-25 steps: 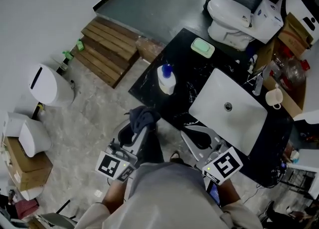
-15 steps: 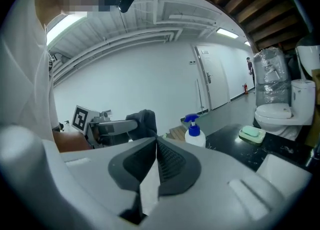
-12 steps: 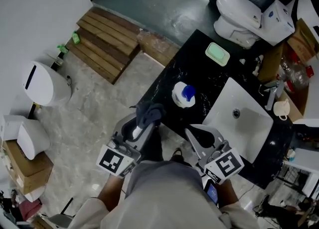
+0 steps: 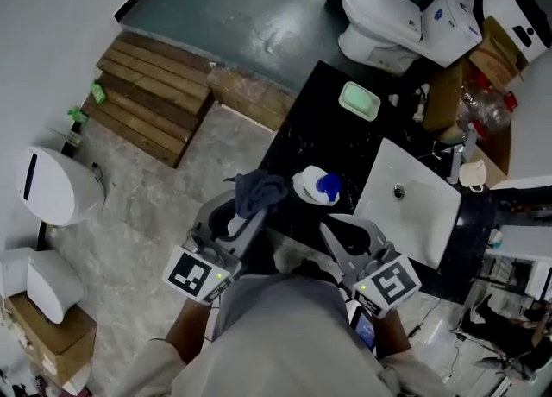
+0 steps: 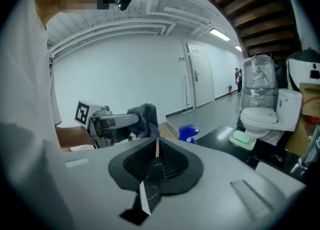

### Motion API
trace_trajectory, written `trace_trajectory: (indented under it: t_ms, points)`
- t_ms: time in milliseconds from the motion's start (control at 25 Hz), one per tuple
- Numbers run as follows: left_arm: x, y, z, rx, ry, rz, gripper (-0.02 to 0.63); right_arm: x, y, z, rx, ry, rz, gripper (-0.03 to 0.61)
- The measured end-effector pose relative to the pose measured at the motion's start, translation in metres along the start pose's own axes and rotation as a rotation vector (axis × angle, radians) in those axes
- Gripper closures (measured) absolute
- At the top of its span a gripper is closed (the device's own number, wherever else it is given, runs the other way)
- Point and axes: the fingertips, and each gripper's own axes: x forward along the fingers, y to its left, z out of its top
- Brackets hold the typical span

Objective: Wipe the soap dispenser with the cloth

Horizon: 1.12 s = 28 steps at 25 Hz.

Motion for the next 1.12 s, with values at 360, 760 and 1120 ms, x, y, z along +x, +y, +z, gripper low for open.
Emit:
trace_trajectory:
  t_ms: [360,760,1120]
  points:
    - [0.010,0.012,0.021,-0.005,-0.065,-0.108,0.480,-0.015,-0.007,0.005,0.009,-0.037,-0.189,0.574]
    - [0.012,-0.002,0.006,-0.025,-0.075,-0.152,0.480,-0.011,-0.035,-0.012,-0.009,0.002,-0.274,0.431]
    - [0.008,0.006,0.008,-0.014,-0.070,-0.108,0.480,0.034,-0.060,-0.028,-0.101,0.134,-0.237,0.339]
